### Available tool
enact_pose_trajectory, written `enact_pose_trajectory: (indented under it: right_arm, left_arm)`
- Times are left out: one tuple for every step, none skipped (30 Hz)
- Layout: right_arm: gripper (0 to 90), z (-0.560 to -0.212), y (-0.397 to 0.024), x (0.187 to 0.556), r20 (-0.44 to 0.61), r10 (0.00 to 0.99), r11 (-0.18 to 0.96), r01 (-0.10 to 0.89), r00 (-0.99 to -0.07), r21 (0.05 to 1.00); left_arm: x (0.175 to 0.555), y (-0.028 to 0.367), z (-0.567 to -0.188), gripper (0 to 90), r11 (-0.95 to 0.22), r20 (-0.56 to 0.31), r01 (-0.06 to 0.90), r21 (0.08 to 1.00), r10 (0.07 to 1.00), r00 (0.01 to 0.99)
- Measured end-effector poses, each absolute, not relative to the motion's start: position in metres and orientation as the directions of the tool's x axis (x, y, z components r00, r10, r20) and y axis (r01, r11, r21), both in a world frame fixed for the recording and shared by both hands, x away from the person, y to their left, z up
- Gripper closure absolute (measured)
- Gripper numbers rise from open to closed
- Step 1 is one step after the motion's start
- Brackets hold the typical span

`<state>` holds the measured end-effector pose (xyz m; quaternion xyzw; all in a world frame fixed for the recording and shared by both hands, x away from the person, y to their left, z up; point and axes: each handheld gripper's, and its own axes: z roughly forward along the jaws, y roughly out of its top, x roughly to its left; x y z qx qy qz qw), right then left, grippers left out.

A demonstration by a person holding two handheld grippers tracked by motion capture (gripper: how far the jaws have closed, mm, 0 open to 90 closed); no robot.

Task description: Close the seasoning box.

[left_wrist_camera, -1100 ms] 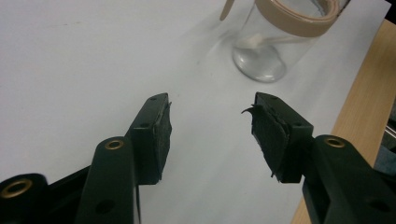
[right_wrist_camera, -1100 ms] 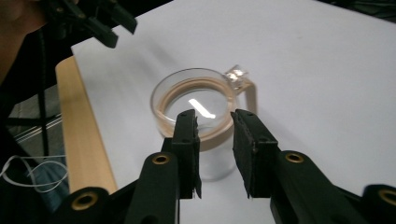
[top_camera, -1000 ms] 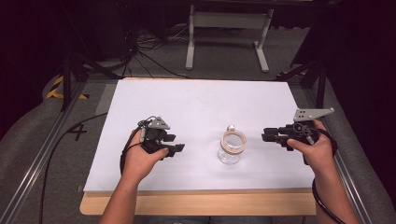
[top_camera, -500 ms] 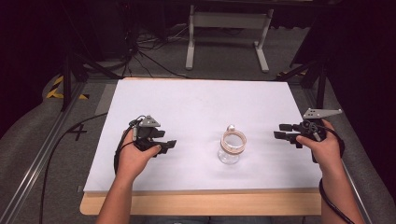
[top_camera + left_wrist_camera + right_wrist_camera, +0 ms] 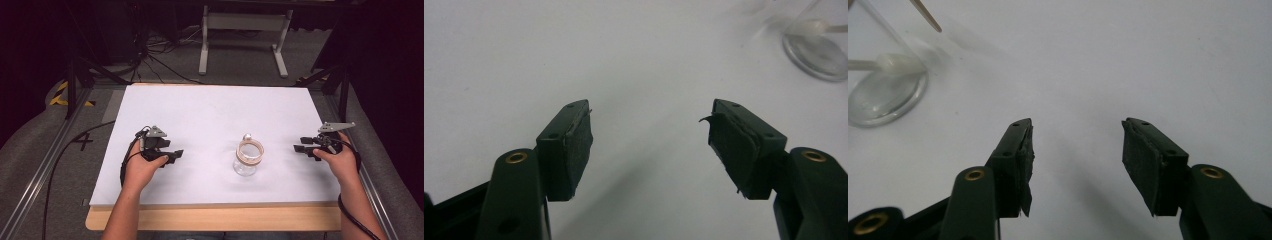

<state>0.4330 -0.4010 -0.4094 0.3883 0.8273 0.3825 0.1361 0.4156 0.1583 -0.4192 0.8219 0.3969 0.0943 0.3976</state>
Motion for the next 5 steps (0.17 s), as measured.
enact_pose_trajectory:
  right_arm:
    - [46.1,-0.4111,-0.4011,0.4336,0.071,0.747,0.409,0.541,-0.661,0.735]
    - [46.1,-0.4129,-0.4012,0.4342,0.071,0.747,0.411,0.543,-0.661,0.732]
    - [46.1,-0.4137,-0.4012,0.4342,0.075,0.747,0.411,0.548,-0.66,0.728]
    - [46.1,-0.4142,-0.4011,0.4345,0.077,0.746,0.408,0.546,-0.661,0.732]
    - [46.1,-0.4137,-0.4012,0.4344,0.077,0.746,0.407,0.544,-0.662,0.733]
  left_arm:
    - [0.4163,0.159,-0.4204,34.2,-0.371,-0.157,0.576,0.728,0.728,0.667]
    - [0.4162,0.1595,-0.4212,34.1,-0.363,-0.169,0.587,0.724,0.731,0.661]
    - [0.4165,0.1602,-0.4217,34.0,-0.36,-0.166,0.585,0.727,0.734,0.658]
    - [0.4169,0.161,-0.4218,33.9,-0.361,-0.164,0.584,0.727,0.735,0.658]
    - [0.4168,0.1617,-0.4216,33.7,-0.362,-0.168,0.586,0.725,0.732,0.66]
